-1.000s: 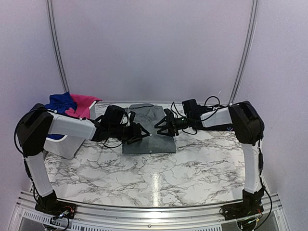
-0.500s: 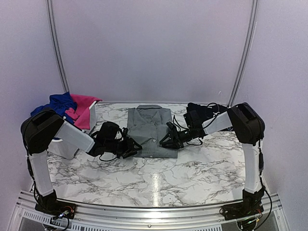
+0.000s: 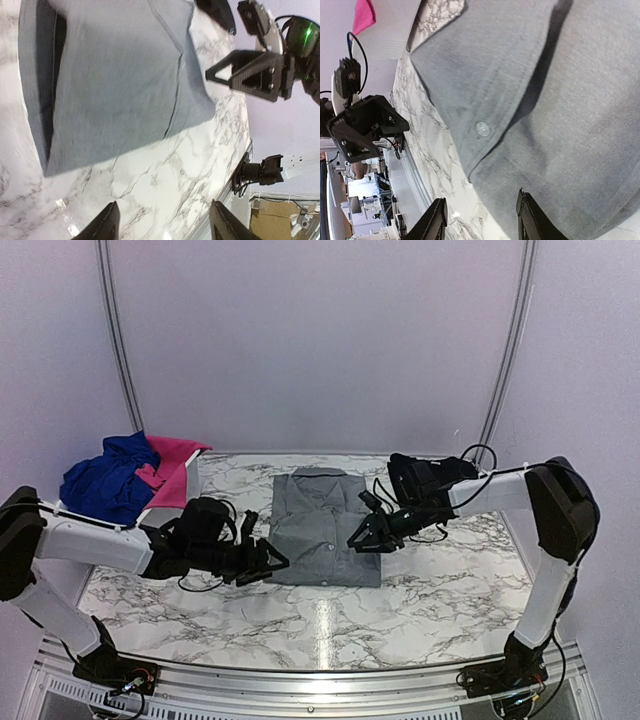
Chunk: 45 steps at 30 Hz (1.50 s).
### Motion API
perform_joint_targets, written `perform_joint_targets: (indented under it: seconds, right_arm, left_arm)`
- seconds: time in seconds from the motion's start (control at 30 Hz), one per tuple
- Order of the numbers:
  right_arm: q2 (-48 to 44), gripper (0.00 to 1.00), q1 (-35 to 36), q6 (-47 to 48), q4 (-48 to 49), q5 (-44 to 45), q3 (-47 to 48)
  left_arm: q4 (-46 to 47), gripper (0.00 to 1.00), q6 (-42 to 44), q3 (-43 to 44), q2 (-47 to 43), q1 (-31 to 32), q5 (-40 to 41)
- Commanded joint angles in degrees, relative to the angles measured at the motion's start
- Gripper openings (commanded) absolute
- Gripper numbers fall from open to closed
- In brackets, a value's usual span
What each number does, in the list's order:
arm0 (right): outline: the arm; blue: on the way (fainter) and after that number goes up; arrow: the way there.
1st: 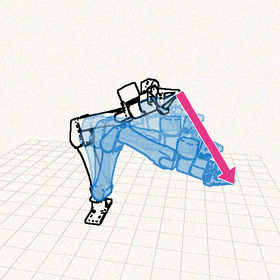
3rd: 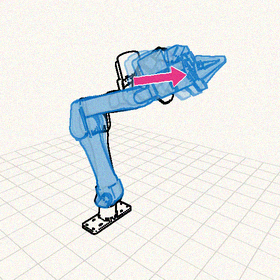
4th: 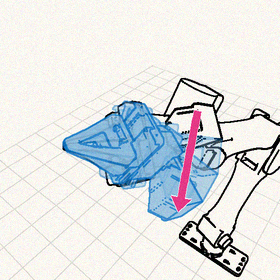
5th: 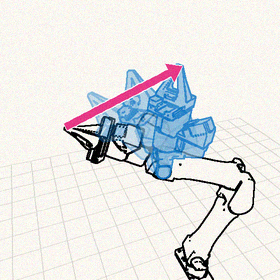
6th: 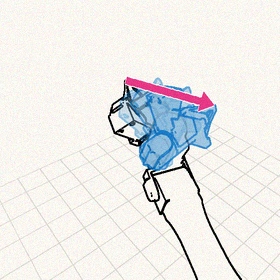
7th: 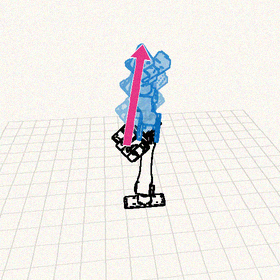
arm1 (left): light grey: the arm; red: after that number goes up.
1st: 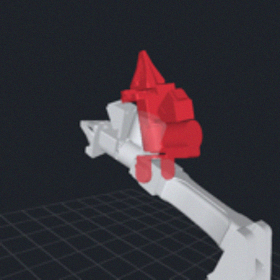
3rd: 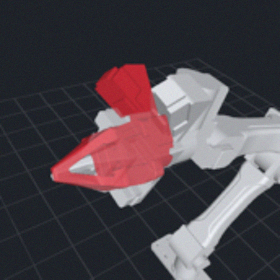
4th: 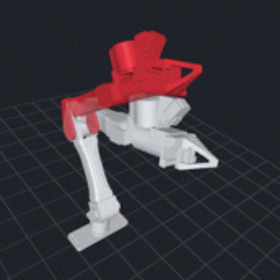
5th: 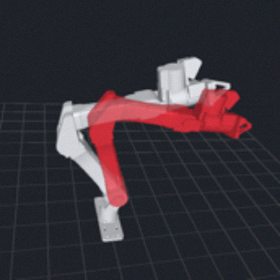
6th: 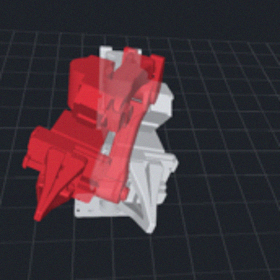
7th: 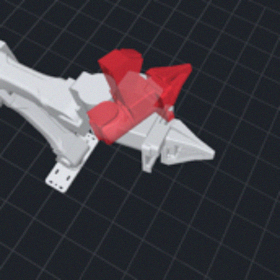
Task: Fold and stack the mixed laundry pile
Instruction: Smooth out the 2/3-rectangle-folded shirt at the center of the board.
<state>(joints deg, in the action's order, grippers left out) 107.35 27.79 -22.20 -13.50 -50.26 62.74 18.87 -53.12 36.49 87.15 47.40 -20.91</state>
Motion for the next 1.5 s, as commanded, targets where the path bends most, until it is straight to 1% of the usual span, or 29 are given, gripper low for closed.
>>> perform_joint_targets:
  seconds: [0.0, 0.07, 0.13, 0.2, 0.3, 0.37, 0.5, 0.63, 0.7, 0.87, 1.0, 1.13, 1.17, 1.23, 1.33, 1.37, 1.47]
  right_arm:
    - [-4.9, 0.43, 0.6, -0.1, -2.5, 1.4, 1.4]
    - [-5.1, 0.43, 0.9, -1.9, -2.0, 1.8, 1.7]
    - [-5.2, 0.43, 2.1, -3.4, -0.3, 2.2, 1.6]
    - [-4.5, 0.42, 4.0, -3.9, 0.8, 2.9, 2.5]
    - [-2.1, 0.41, 7.3, -4.0, 1.0, 6.0, 5.3]
    - [-0.4, 0.40, 9.0, -5.0, 2.9, 7.5, 6.2]
    - [4.5, 0.37, 11.5, -5.3, 3.6, 9.9, 9.7]
    - [8.4, 0.36, 13.3, -5.1, 3.4, 10.8, 13.4]
    - [9.6, 0.36, 14.5, -4.6, 2.6, 10.9, 15.1]
    - [10.1, 0.37, 17.3, -3.4, 1.7, 12.4, 18.3]
    - [10.7, 0.38, 19.1, -2.7, 1.5, 15.5, 19.9]
    - [11.9, 0.41, 20.1, -2.7, 0.5, 18.0, 20.0]
    - [12.1, 0.42, 20.1, -2.9, 0.4, 18.7, 19.5]
    - [12.0, 0.44, 20.1, -2.9, 0.3, 20.0, 17.9]
    - [11.9, 0.44, 20.0, -3.3, 0.4, 19.1, 15.6]
    - [11.8, 0.44, 20.0, -3.3, 0.6, 18.2, 14.7]
    - [11.1, 0.44, 20.1, -3.7, 2.7, 14.1, 11.7]
  left_arm:
    - [-12.0, 0.70, 4.9, 6.2, -3.9, -4.6, 5.1]
    - [-14.5, 0.78, 5.4, 8.7, -3.2, -7.4, 5.9]
    - [-15.9, 0.82, 6.3, 11.1, -1.3, -10.0, 5.9]
    - [-17.1, 0.84, 7.0, 14.0, 2.1, -12.2, 5.9]
    - [-16.1, 0.84, 7.6, 17.6, 6.2, -13.8, 4.5]
    - [-15.3, 0.80, 8.7, 20.5, 9.5, -14.5, 3.8]
    - [-15.7, 0.66, 10.9, 28.4, 17.6, -14.9, 1.9]
    - [-17.1, 0.58, 12.3, 33.6, 24.0, -15.0, 2.5]
    - [-18.2, 0.57, 12.9, 35.3, 26.1, -15.0, 3.3]
    - [-20.7, 0.55, 13.7, 36.3, 28.2, -15.0, 7.1]
    - [-20.5, 0.52, 13.7, 37.2, 30.2, -15.0, 5.4]
    - [-17.1, 0.39, 14.5, 37.7, 31.0, -15.0, 2.6]
    - [-17.0, 0.34, 14.8, 38.2, 31.1, -15.1, 2.2]
    - [-16.9, 0.21, 15.1, 38.6, 31.1, -15.5, 2.2]
    - [-16.9, 0.02, 15.4, 38.3, 30.1, -16.8, 3.4]
    - [-16.9, 0.00, 15.8, 38.3, 29.7, -17.3, 4.1]
    - [-16.9, 0.00, 17.7, 38.7, 29.3, -18.5, 5.6]
